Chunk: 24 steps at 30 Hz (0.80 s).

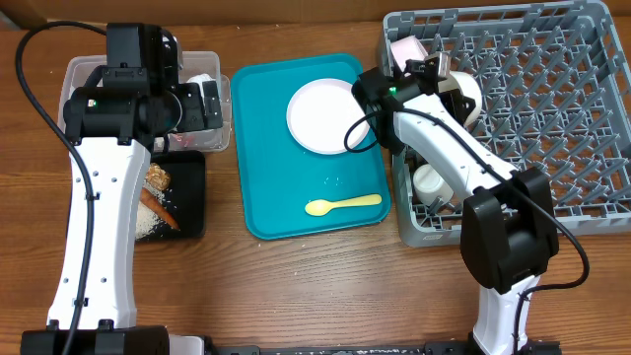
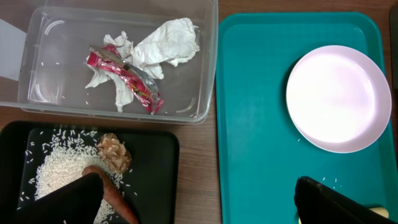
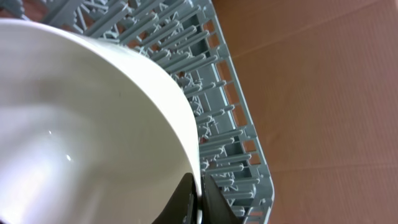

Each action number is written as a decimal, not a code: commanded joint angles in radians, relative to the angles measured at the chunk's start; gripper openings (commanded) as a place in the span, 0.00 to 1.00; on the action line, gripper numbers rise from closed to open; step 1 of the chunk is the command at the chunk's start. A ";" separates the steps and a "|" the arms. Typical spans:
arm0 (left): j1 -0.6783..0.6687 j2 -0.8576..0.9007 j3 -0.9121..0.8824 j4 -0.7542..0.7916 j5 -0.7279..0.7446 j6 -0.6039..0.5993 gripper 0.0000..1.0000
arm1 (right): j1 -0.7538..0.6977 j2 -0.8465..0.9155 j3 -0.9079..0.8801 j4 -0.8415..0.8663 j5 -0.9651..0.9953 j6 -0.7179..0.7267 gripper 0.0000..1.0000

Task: Sort waste into correct bins and load items into the dishwasher
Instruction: 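Return the right gripper to the teal tray and grasp the pink plate rim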

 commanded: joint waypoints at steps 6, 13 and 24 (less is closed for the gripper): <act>-0.001 0.005 0.021 0.000 -0.006 -0.010 1.00 | 0.029 0.016 -0.009 -0.052 -0.175 -0.004 0.04; -0.001 0.005 0.021 0.000 -0.006 -0.010 1.00 | 0.134 0.016 -0.008 -0.064 -0.174 -0.005 0.11; -0.001 0.005 0.021 0.000 -0.006 -0.010 1.00 | 0.194 0.016 0.020 -0.083 -0.203 0.104 0.93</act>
